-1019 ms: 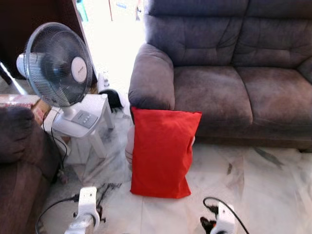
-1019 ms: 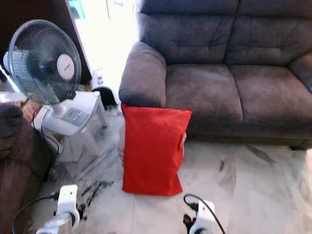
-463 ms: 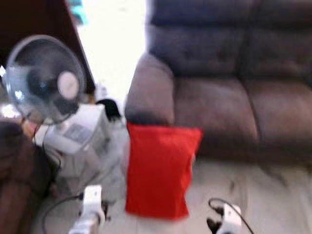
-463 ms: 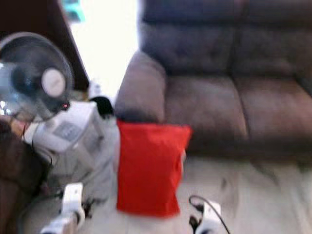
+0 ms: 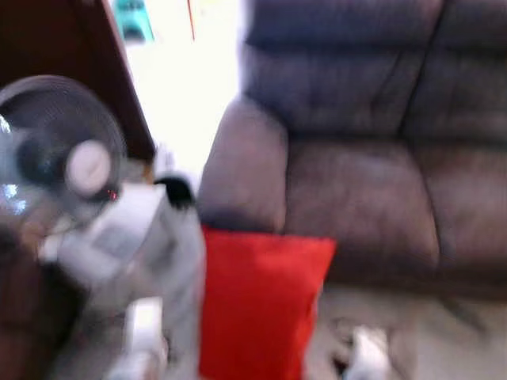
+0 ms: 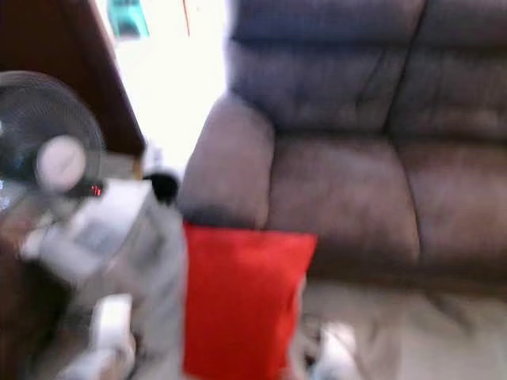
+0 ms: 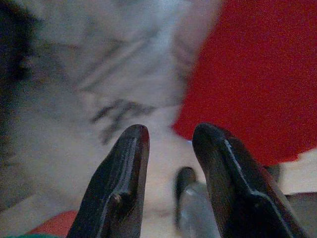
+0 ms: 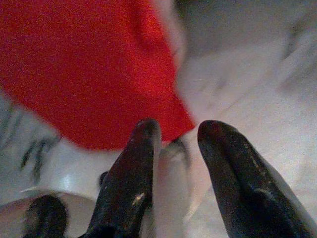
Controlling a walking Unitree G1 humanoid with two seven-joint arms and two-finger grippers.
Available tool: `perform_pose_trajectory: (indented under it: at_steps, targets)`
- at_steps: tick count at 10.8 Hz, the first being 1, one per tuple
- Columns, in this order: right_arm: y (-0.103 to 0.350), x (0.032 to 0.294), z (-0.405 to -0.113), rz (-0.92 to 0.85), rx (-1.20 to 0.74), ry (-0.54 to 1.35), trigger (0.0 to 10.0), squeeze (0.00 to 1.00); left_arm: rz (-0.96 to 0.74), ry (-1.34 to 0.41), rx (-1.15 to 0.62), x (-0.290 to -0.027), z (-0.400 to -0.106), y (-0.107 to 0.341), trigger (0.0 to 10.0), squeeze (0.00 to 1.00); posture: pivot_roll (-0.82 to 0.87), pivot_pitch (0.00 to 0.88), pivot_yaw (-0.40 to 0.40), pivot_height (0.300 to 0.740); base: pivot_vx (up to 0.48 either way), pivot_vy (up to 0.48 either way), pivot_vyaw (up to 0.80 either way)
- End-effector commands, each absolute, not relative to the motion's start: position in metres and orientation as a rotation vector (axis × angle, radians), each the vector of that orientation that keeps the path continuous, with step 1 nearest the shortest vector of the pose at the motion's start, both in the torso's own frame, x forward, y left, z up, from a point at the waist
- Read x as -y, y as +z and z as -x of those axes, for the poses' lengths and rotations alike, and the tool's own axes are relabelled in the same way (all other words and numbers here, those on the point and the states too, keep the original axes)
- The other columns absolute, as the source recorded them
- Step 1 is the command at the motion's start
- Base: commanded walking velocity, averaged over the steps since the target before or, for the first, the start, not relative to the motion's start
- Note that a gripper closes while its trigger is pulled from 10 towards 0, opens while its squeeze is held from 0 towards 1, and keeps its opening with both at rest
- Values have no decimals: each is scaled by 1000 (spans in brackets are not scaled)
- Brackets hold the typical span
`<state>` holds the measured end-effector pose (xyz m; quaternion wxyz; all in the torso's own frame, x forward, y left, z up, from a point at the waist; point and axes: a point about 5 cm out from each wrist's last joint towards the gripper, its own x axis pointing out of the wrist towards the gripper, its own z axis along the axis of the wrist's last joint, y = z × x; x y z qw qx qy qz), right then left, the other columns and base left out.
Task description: Move the pillow to the sofa from floor
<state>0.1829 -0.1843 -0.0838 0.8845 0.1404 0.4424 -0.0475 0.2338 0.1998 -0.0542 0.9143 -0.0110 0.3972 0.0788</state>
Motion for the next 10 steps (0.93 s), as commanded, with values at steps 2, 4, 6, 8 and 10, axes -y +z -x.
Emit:
perform_pose_trajectory:
  at_steps: [2,4,6,8,10]
  targets:
    - [-85,175,-182,-306,-930,-83,10000,0,-4,195,-845,-212,-225,-58,10000,0,91,109,0,703,0,0,0]
    - [-85,175,-182,-301,-933,-83,10000,0,-8,197,-844,-212,-225,-57,10000,0,91,108,-2,703,0,0,0]
    - [-85,178,-183,-294,-933,-91,10000,0,27,220,-824,-212,-226,-57,10000,0,91,109,-3,703,0,0,0]
    - [-82,181,-188,-300,-913,-100,10000,0,62,230,-803,-211,-226,-56,10000,0,90,111,-4,703,0,0,0]
    - [-73,186,-204,-300,-856,-122,10000,0,157,254,-760,-209,-227,-56,10000,1000,91,114,-4,703,0,0,0]
